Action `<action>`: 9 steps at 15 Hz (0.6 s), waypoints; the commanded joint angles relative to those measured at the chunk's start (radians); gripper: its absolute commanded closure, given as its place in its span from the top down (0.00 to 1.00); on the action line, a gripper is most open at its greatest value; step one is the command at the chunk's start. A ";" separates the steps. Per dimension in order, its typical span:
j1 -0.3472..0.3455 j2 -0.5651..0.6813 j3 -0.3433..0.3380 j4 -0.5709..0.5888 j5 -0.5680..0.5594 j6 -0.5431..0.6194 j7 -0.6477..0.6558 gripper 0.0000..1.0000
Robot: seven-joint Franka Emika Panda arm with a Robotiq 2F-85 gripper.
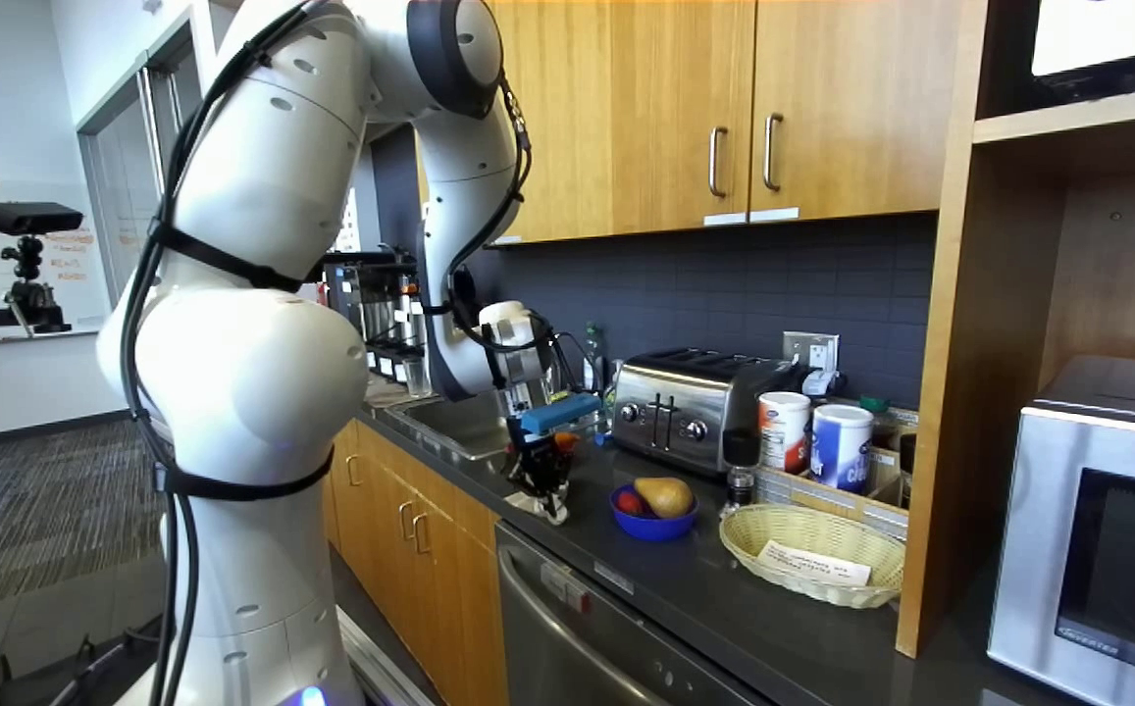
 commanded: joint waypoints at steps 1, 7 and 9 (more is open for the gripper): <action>0.018 0.097 0.016 0.039 -0.028 0.011 0.025 0.00; 0.032 0.116 0.037 0.058 -0.033 0.001 0.020 0.00; 0.036 0.121 0.040 0.064 -0.034 -0.006 0.020 0.00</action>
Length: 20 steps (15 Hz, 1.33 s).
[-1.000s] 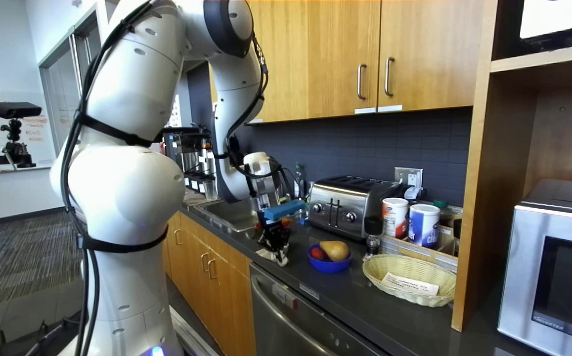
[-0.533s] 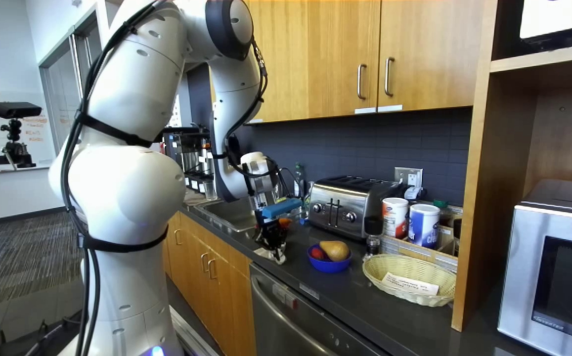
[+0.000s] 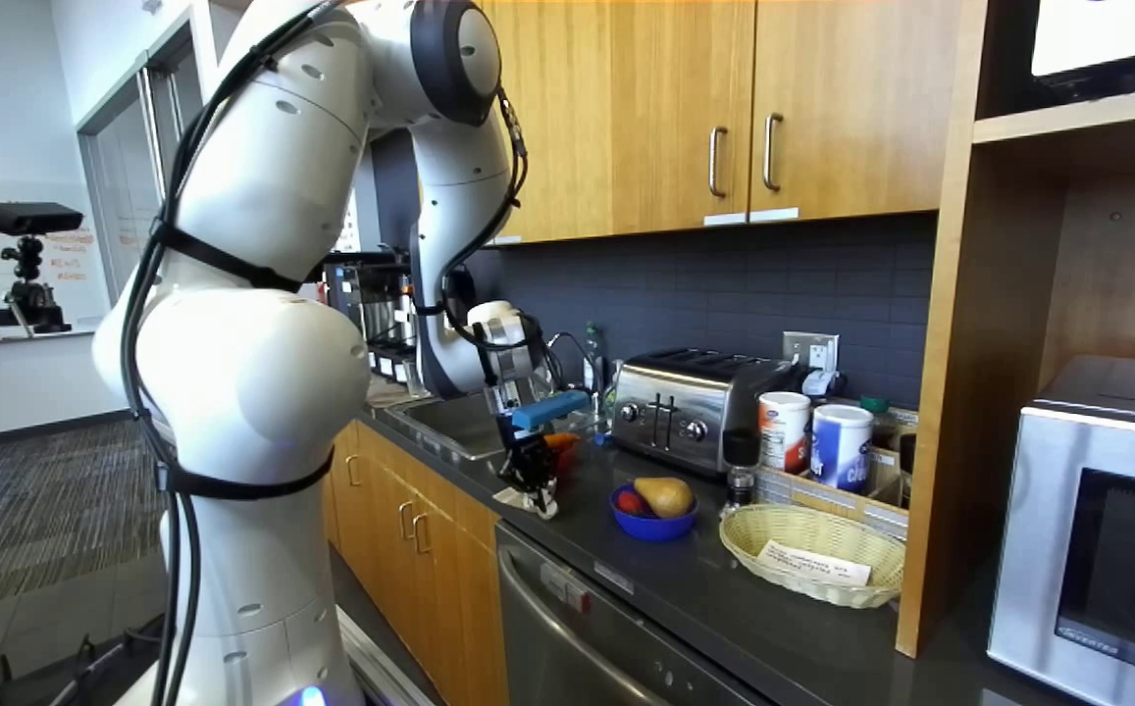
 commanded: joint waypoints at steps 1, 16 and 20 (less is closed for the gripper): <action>0.014 0.105 0.012 0.036 -0.024 0.016 0.018 0.00; 0.055 0.157 0.039 0.099 -0.060 -0.056 0.029 0.00; 0.054 0.161 0.051 0.120 -0.053 -0.062 0.020 0.00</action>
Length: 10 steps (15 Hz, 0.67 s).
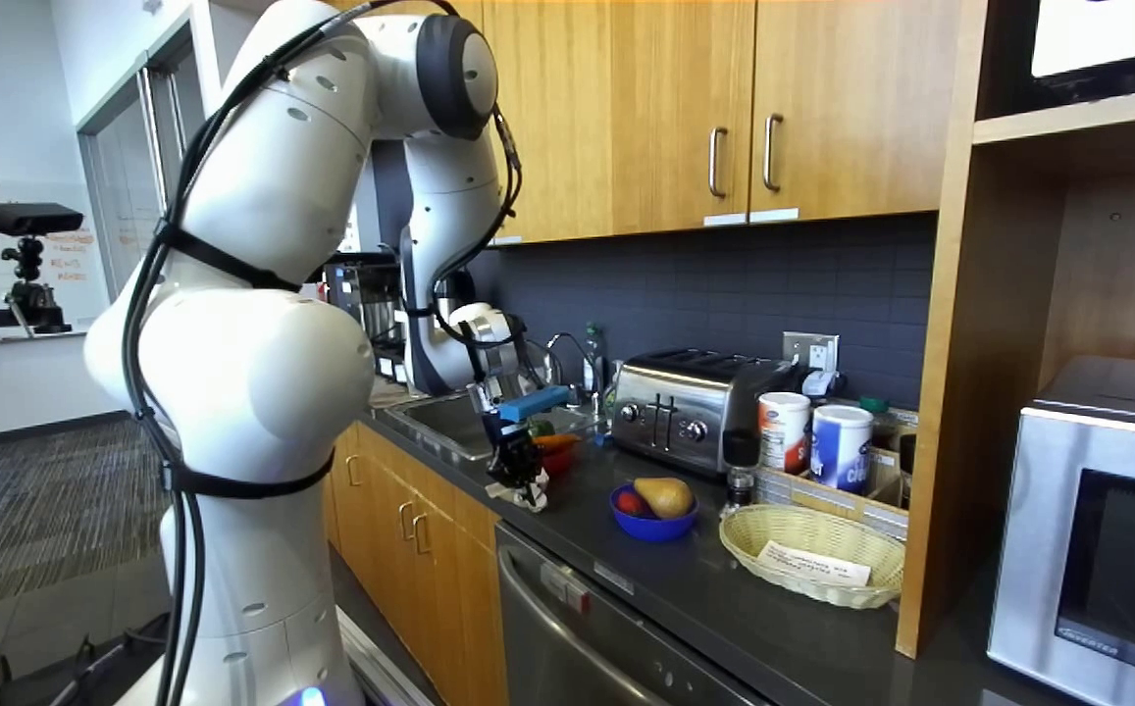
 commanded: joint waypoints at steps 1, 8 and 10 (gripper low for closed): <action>-0.001 0.118 0.015 0.051 -0.007 0.042 0.016 0.00; -0.050 0.093 0.004 0.076 0.019 0.080 -0.008 0.00; -0.071 0.095 -0.001 0.084 0.028 0.103 -0.015 0.00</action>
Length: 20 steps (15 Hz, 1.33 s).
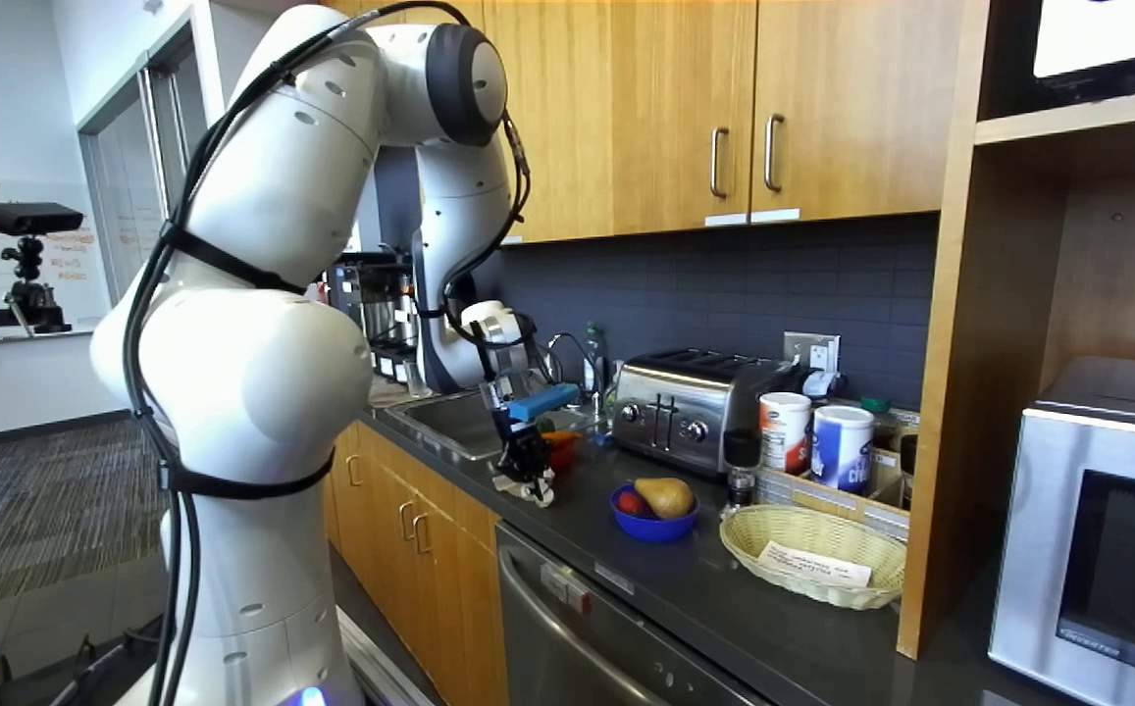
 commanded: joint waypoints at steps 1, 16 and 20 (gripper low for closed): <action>-0.047 0.067 -0.009 0.038 0.024 0.073 -0.018 0.00; -0.080 0.160 -0.058 0.202 0.072 0.150 0.000 0.00; -0.078 0.207 -0.066 0.286 0.081 0.137 0.007 0.00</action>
